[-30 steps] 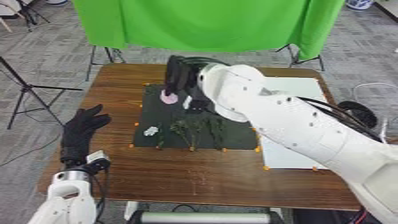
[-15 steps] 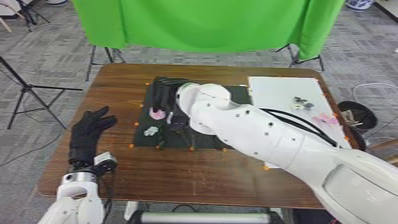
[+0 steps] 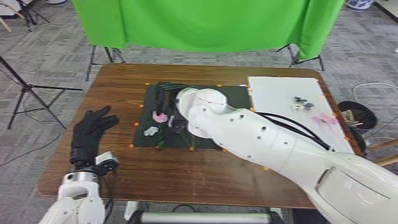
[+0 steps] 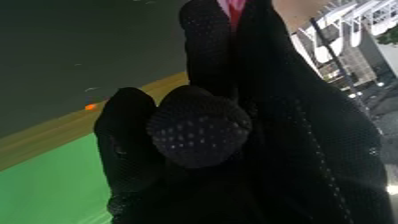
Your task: Arrange flowers
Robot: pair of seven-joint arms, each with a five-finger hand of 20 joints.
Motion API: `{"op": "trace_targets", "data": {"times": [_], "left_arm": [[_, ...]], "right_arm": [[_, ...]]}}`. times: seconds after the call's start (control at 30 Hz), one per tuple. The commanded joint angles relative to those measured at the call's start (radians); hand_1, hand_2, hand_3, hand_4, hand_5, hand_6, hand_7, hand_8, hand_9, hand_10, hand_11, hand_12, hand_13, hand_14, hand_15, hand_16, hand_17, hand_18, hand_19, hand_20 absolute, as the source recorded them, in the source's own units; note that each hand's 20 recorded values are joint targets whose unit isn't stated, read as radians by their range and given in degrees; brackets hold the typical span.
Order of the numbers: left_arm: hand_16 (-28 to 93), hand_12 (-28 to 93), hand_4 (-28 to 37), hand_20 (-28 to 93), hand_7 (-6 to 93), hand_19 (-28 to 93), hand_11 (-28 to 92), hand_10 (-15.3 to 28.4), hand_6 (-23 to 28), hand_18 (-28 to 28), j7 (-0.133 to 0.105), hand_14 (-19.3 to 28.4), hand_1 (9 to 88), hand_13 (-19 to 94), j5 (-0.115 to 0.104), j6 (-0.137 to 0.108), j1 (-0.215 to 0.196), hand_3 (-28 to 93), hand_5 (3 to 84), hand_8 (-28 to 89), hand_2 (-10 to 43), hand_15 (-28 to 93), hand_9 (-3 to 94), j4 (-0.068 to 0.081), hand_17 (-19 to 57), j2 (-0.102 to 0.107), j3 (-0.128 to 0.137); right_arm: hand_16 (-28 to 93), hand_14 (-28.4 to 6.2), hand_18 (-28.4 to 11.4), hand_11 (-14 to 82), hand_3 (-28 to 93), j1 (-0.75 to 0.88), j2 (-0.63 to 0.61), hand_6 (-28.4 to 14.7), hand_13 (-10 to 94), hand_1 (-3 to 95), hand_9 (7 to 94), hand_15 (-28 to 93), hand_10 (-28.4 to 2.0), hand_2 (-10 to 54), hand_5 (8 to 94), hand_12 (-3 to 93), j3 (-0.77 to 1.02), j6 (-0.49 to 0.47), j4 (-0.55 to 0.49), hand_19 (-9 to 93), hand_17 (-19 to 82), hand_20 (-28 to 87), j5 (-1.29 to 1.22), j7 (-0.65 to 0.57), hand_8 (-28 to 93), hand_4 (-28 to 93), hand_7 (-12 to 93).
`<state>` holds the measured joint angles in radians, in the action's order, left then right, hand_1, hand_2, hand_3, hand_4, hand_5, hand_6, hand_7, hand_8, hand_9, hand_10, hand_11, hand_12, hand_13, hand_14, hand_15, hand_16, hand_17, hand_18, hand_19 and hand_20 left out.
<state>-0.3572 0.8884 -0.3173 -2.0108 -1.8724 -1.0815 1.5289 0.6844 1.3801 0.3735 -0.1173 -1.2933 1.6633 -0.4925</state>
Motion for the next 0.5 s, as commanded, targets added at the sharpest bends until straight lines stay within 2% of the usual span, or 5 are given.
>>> {"op": "trace_targets", "data": {"times": [0.03, 0.23, 0.33, 0.5], "left_arm": [[-6, 9, -28.3, 16, 13.0, 8, 21, 15.3, 3.8, 10.0, 0.016, 17.3, 16.6, 46, -0.003, 0.013, -0.006, 67, 53.4, -8, 10.3, 25, 55.9, -0.006, 10.8, -0.005, -0.001], [-6, 9, -28.3, 16, 13.0, 8, 21, 15.4, 3.7, 10.0, 0.017, 17.4, 16.7, 46, -0.003, 0.015, -0.002, 67, 53.2, -8, 10.2, 25, 55.9, -0.003, 10.8, -0.004, -0.003], [-6, 9, -28.3, 16, 13.0, 8, 21, 15.4, 3.7, 10.0, 0.02, 17.4, 16.7, 46, -0.002, 0.015, 0.0, 68, 53.2, -8, 10.1, 25, 55.8, -0.002, 10.7, -0.001, -0.004], [-6, 9, -28.3, 16, 12.9, 8, 21, 15.4, 3.7, 10.0, 0.024, 17.4, 16.8, 46, 0.0, 0.018, 0.002, 68, 53.2, -8, 10.1, 25, 55.8, -0.001, 10.7, 0.001, -0.004]], "right_arm": [[27, -1.6, -11.3, 11.8, 63, -0.006, 0.004, -1.1, 94, 58.7, 88.4, 61, -10.2, -6.2, 76.1, 25.9, 0.002, -0.009, 0.002, 93, 69, 51, 0.011, -0.013, 6, -18, 19], [27, -1.6, -11.2, 12.5, 62, -0.002, 0.003, 1.7, 94, 56.6, 86.8, 60, -10.6, -5.6, 73.3, 24.8, 0.007, -0.022, -0.001, 93, 69, 50, -0.001, -0.021, 3, -16, 19], [28, -1.6, -11.3, 13.1, 62, 0.001, -0.002, 2.0, 94, 55.2, 86.3, 60, -10.9, -6.2, 72.2, 24.3, -0.002, 0.015, -0.006, 93, 69, 50, 0.003, -0.011, 2, -16, 19], [28, -1.6, -11.5, 14.4, 62, 0.001, -0.007, 1.9, 94, 53.9, 85.4, 60, -11.4, -6.6, 69.8, 22.4, -0.004, 0.009, -0.012, 93, 69, 51, 0.0, -0.016, 0, -16, 18]]}}
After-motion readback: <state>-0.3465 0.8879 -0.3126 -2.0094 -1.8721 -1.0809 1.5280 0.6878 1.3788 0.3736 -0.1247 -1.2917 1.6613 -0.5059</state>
